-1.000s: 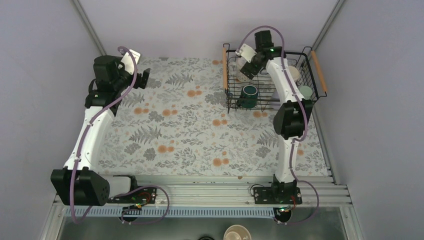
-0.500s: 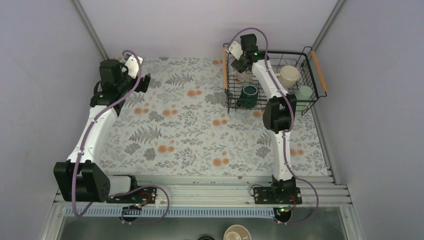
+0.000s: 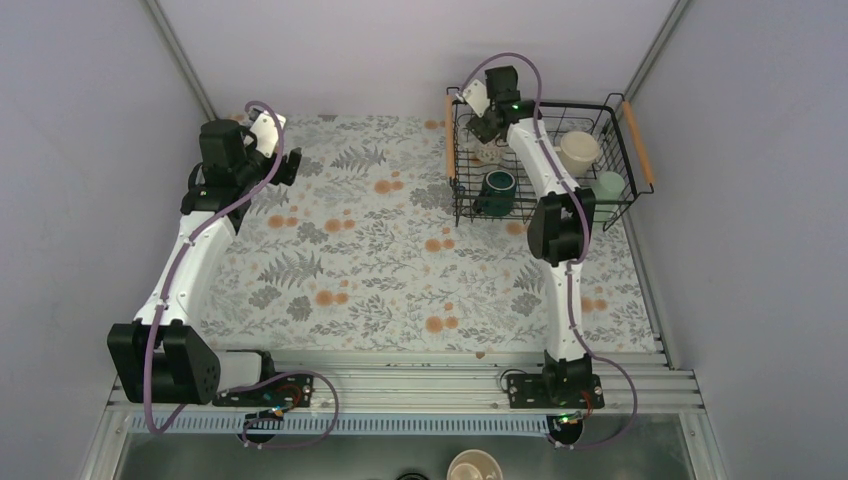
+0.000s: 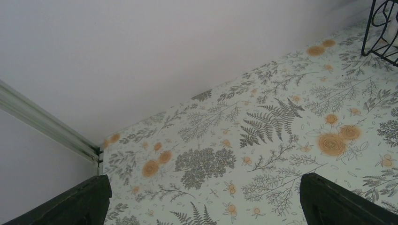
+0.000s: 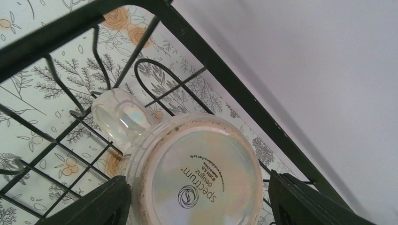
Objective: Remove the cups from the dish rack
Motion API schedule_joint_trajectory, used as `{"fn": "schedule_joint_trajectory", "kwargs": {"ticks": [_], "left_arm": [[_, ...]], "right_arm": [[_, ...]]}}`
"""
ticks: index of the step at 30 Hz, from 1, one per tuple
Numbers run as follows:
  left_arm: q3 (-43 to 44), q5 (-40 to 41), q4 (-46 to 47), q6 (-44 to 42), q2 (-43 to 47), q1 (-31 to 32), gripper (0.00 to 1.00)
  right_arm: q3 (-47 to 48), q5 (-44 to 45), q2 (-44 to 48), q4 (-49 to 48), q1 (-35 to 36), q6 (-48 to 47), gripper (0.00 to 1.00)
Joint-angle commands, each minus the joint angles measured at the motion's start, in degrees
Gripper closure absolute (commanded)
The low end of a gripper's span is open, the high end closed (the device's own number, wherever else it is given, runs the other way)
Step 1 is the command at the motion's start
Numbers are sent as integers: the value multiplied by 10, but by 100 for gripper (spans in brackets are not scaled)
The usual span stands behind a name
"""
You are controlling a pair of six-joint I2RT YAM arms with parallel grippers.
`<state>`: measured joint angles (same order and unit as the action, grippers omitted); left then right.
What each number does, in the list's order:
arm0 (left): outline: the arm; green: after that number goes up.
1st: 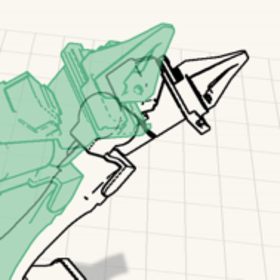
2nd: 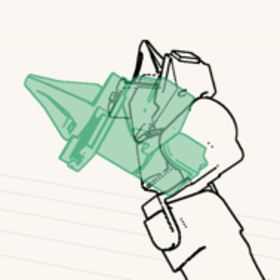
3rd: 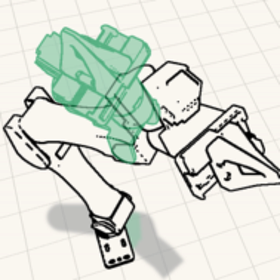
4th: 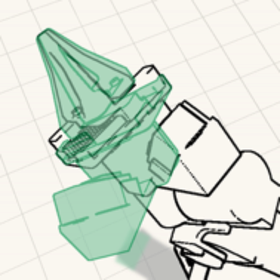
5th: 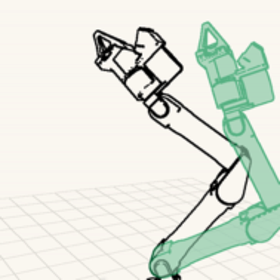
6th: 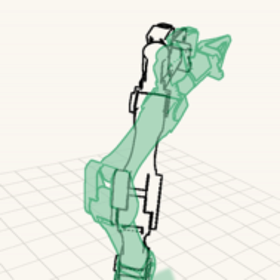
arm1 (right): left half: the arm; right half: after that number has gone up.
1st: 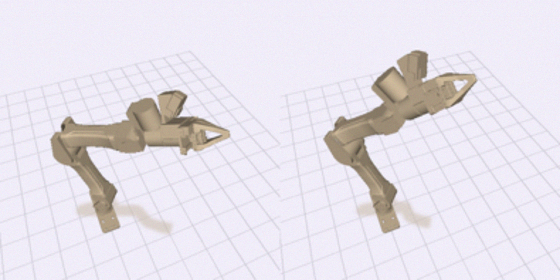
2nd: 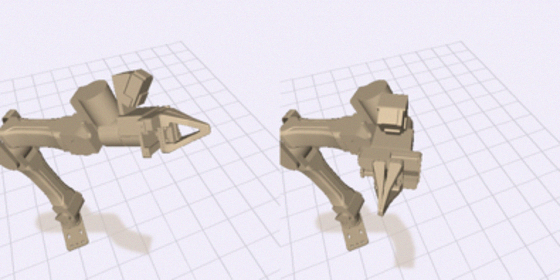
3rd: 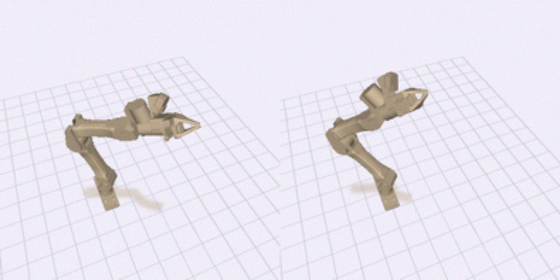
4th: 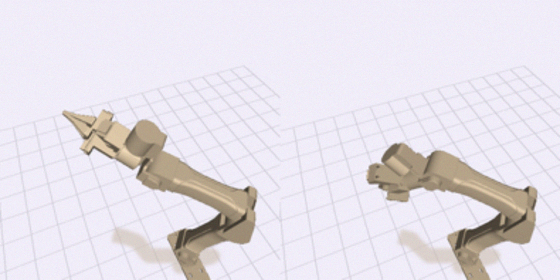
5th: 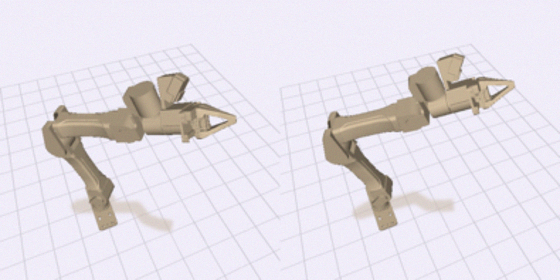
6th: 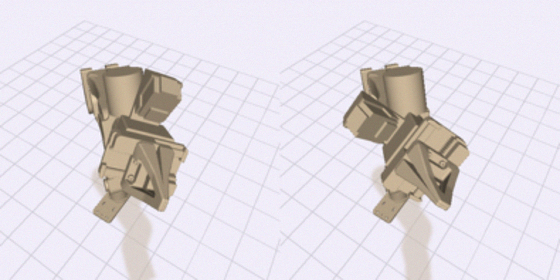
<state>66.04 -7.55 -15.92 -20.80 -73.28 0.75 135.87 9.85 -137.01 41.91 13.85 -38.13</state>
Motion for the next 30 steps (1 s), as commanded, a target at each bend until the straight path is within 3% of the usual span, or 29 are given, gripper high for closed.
{"fn": "schedule_joint_trajectory", "kwargs": {"ticks": [1,20,25,30], "left_arm": [[-4,-8,2,-2,6,0,0],[-4,-34,-10,3,10,-1,0],[-8,-41,-14,-2,10,-1,0],[-13,-41,-12,-5,10,-1,0]], "right_arm": [[-8,3,9,16,-21,22,25],[-151,-61,107,74,-85,31,38],[-158,-87,121,118,-85,31,38],[-168,-81,155,115,-85,30,31]]}}
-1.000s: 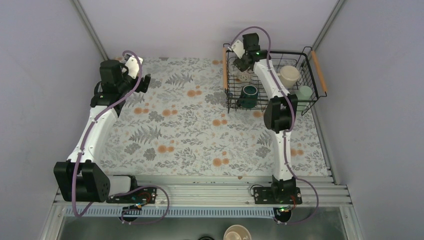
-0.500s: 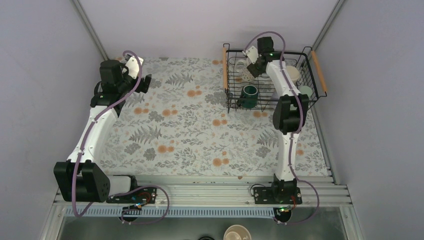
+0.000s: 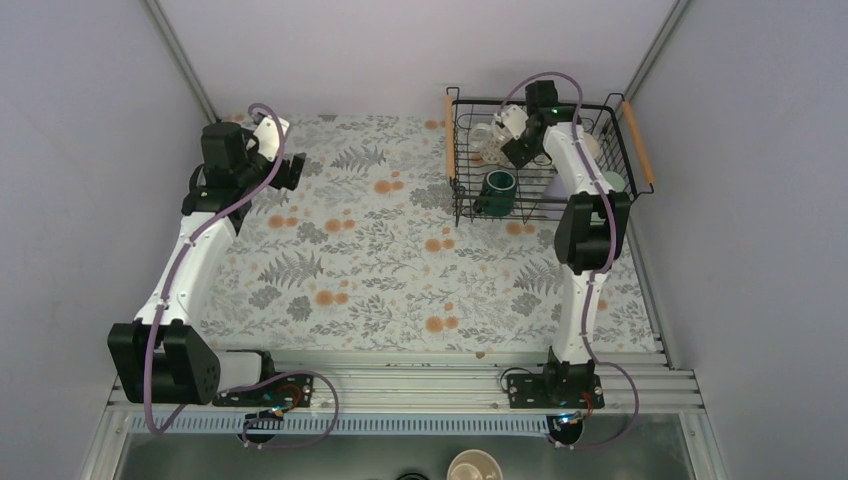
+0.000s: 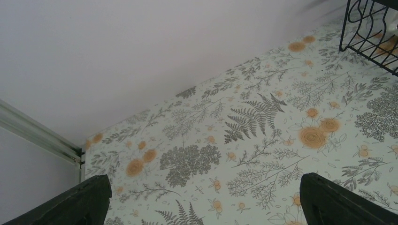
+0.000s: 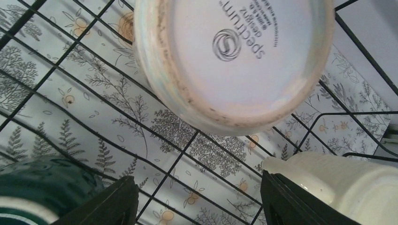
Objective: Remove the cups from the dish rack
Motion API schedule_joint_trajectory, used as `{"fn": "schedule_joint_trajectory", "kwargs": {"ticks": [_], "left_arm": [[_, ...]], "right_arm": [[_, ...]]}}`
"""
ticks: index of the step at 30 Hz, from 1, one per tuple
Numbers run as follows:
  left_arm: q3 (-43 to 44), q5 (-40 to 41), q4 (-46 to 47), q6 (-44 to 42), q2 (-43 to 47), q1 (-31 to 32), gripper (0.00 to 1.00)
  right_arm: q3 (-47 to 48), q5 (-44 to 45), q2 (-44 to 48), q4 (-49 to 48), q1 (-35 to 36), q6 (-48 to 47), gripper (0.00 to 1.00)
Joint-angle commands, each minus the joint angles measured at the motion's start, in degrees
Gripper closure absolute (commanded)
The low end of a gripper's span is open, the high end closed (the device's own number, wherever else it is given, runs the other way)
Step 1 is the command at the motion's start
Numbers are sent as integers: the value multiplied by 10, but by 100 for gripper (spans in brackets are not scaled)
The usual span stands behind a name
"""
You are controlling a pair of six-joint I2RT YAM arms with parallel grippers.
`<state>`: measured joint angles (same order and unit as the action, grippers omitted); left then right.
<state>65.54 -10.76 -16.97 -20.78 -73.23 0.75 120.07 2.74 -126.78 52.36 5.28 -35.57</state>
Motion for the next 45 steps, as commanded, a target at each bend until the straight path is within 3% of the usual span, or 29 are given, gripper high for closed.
{"fn": "schedule_joint_trajectory", "kwargs": {"ticks": [1,4,9,20,31,45], "left_arm": [[-8,-9,-1,-5,10,0,0],[-9,-11,0,-5,11,0,0],[-15,-8,7,-6,11,-1,0],[-26,1,29,-13,7,-1,0],[-44,14,44,-20,-5,-2,0],[-70,9,63,-15,-11,-7,0]], "right_arm": [[-10,-11,61,5,0,3,30],[7,-26,82,-1,2,0,24],[70,-55,70,9,9,-20,24],[137,-68,-4,-18,62,-156,21],[122,69,-65,-121,94,-205,25],[51,151,-82,-228,117,-234,25]]}}
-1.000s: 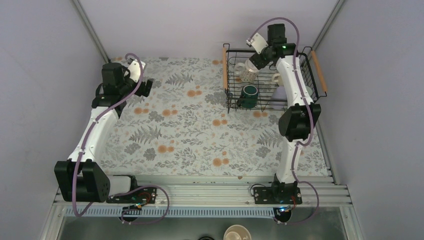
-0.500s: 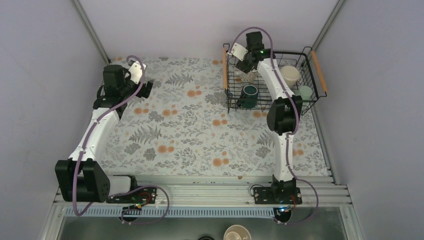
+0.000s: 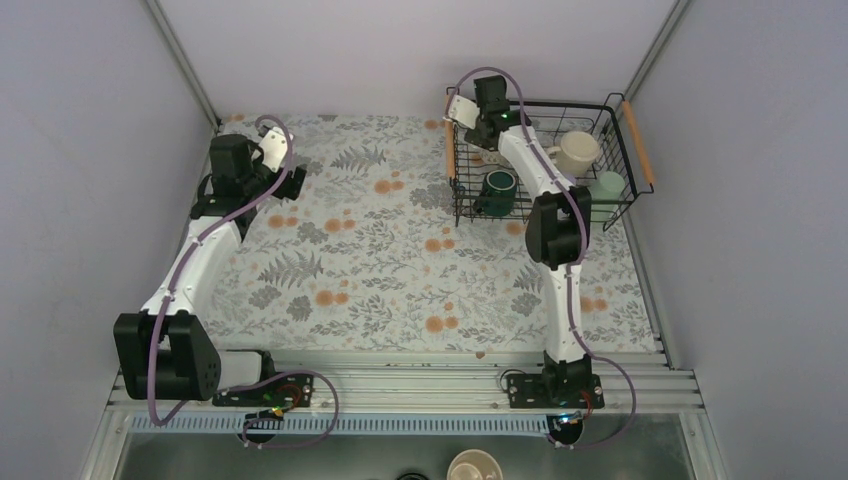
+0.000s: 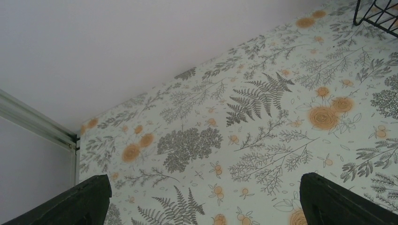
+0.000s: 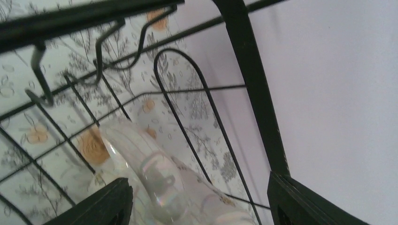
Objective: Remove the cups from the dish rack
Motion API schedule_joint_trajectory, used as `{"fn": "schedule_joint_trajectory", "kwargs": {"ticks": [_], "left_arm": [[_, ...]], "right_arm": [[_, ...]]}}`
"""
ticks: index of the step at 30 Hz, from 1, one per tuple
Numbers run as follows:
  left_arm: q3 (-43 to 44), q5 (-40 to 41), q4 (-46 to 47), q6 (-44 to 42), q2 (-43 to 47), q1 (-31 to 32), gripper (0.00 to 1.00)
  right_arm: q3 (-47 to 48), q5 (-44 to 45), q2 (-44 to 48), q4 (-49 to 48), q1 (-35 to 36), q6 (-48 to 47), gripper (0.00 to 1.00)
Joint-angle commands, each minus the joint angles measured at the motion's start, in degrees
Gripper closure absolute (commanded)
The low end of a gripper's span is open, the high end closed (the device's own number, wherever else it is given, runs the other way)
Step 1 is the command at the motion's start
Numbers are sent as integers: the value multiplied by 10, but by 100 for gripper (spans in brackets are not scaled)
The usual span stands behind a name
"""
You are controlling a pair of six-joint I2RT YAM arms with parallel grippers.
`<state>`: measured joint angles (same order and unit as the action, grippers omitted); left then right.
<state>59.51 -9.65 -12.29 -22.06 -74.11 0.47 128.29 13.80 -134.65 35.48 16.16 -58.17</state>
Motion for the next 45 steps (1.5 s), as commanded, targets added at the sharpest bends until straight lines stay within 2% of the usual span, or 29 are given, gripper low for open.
{"fn": "schedule_joint_trajectory", "kwargs": {"ticks": [1,7,20,33,45], "left_arm": [[-10,-3,16,-3,-1,-5,0],[-18,-8,17,-1,2,-10,0],[-17,-17,4,-4,7,-20,0],[8,-33,-13,3,4,-22,0],[18,-31,-31,2,13,-22,0]], "right_arm": [[-45,51,-1,-76,10,-12,25],[-92,77,-2,-162,14,-32,27],[-114,81,4,-152,9,-22,28],[-167,-7,69,-127,-49,56,28],[-135,-26,48,-138,-52,67,28]]}}
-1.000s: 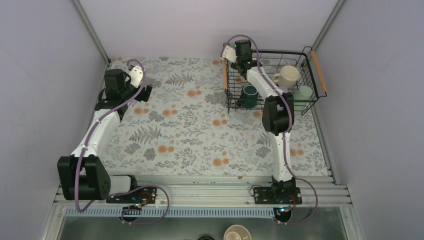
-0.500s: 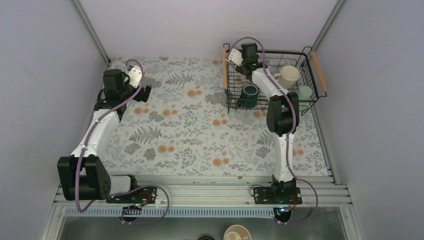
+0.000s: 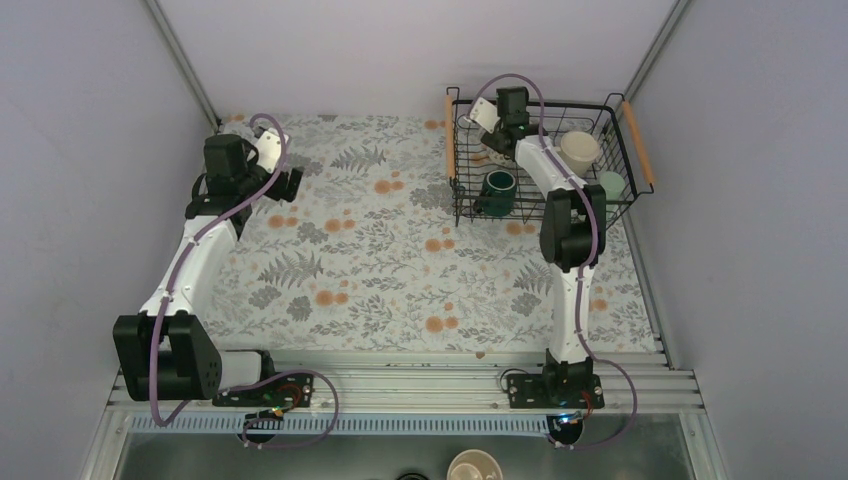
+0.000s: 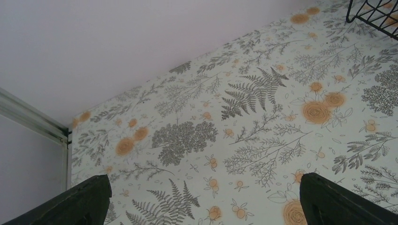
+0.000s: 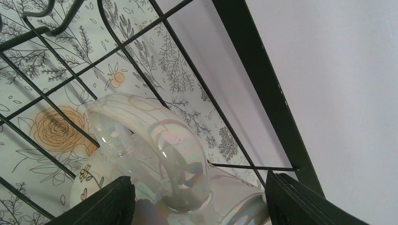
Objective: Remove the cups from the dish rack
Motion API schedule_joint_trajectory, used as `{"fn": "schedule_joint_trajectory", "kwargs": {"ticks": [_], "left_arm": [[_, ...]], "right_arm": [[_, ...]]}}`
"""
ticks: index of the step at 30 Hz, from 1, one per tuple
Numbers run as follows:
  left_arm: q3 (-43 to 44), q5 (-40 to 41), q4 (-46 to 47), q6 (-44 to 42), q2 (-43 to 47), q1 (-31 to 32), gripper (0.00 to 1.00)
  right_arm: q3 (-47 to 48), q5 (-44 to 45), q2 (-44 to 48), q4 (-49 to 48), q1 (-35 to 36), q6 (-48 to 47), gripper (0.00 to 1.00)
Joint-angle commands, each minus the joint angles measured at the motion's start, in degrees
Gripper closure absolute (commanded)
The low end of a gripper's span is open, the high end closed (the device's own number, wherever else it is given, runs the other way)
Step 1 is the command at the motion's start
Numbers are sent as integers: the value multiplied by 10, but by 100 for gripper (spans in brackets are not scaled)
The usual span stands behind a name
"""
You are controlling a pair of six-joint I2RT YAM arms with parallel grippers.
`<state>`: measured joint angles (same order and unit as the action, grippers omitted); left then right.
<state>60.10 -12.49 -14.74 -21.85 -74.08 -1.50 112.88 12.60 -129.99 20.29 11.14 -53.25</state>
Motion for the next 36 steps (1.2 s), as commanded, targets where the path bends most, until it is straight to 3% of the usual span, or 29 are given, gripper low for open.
{"fn": "schedule_joint_trajectory", "kwargs": {"ticks": [1,8,20,24,33,36], "left_arm": [[12,-2,-6,0,13,-3,0],[19,-8,-8,3,11,-2,0],[7,-5,1,-4,8,-2,0],[1,-1,6,-9,7,-3,0],[-4,-14,7,-7,10,-3,0],[1,-29,5,-5,17,-3,0]], "right_arm": [[20,-15,4,11,-2,17,28],[34,-4,-13,-27,4,-14,26],[98,47,-88,-55,24,-45,34],[72,58,-86,-93,28,-55,52],[64,73,-72,-99,30,-44,84],[51,64,-42,-84,30,-23,90]]}}
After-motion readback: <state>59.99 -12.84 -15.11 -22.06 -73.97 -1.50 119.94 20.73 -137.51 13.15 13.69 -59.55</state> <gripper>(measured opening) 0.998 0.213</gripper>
